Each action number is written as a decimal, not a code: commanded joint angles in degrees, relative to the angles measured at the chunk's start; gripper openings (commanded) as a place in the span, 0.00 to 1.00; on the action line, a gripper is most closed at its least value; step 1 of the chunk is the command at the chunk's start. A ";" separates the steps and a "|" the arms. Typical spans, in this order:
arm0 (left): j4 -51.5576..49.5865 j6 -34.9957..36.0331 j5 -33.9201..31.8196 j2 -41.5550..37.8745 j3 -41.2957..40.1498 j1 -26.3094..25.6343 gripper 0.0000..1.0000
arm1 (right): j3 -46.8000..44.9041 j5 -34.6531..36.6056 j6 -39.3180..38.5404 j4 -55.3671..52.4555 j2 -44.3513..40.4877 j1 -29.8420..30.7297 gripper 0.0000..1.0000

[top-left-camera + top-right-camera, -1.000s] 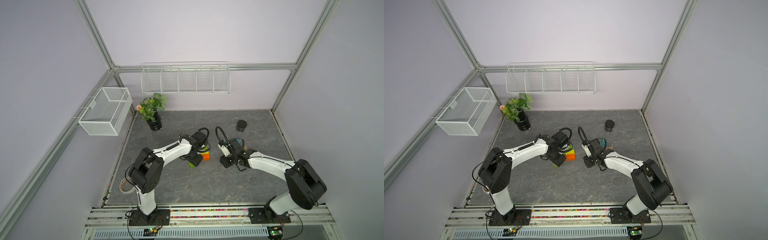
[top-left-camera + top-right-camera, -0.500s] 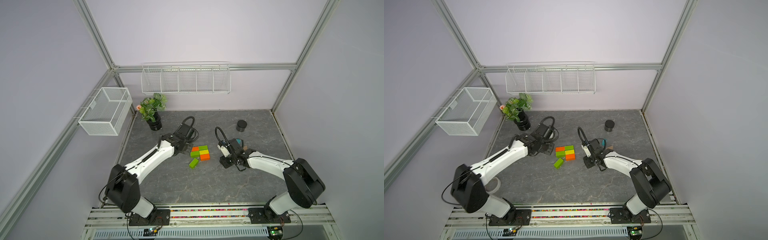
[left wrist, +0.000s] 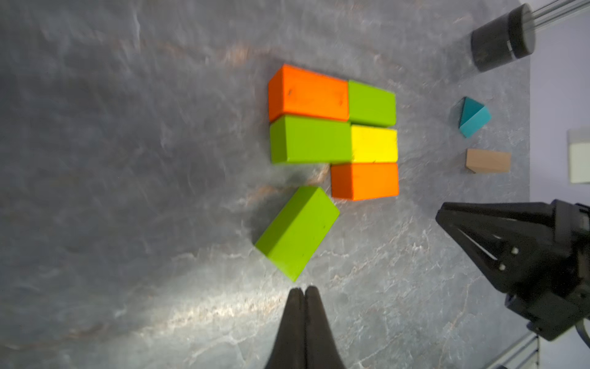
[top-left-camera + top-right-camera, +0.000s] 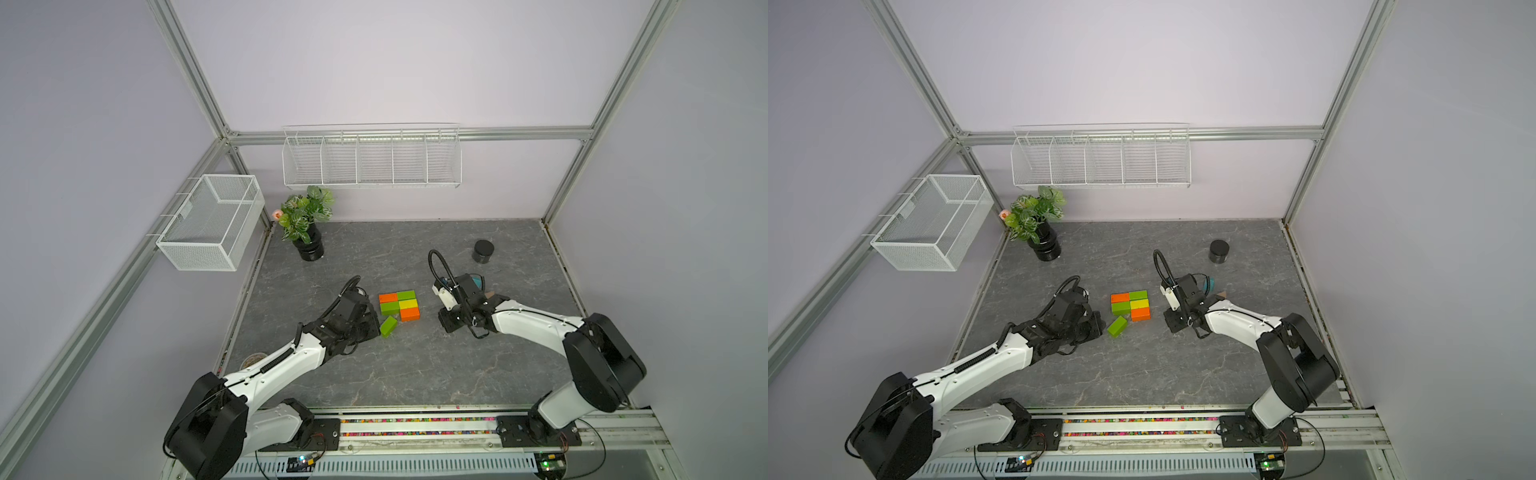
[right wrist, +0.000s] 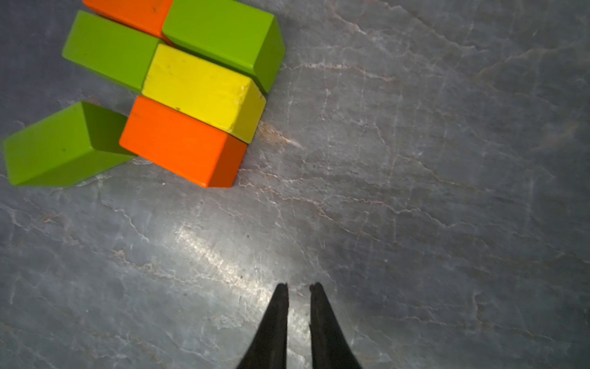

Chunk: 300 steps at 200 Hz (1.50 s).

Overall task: Assemble a piece of candy with building blocks
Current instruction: Assemble the building block at the center of the board.

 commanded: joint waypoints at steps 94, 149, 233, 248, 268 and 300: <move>3.71 -11.07 -0.19 0.33 -4.45 -1.46 0.00 | 2.23 -1.14 -0.82 -0.12 2.49 -0.39 0.19; 3.38 -12.23 -1.83 4.33 -4.71 -1.40 0.00 | 3.00 -1.99 -0.81 -0.39 4.05 -0.41 0.19; 9.33 -11.56 0.11 13.07 -2.32 -1.32 0.00 | 2.89 -1.93 -0.88 -0.56 4.04 -0.40 0.20; 10.03 -11.57 0.18 14.10 -2.07 -1.28 0.00 | 2.93 -1.91 -0.86 -0.56 4.21 -0.37 0.20; 9.93 -11.43 0.14 14.90 -1.55 -1.14 0.00 | 3.02 -2.03 -0.90 -0.65 4.34 -0.34 0.20; 9.32 -11.19 -0.50 14.78 -1.45 -0.66 0.00 | 3.01 -2.24 -0.87 -0.74 4.43 -0.40 0.20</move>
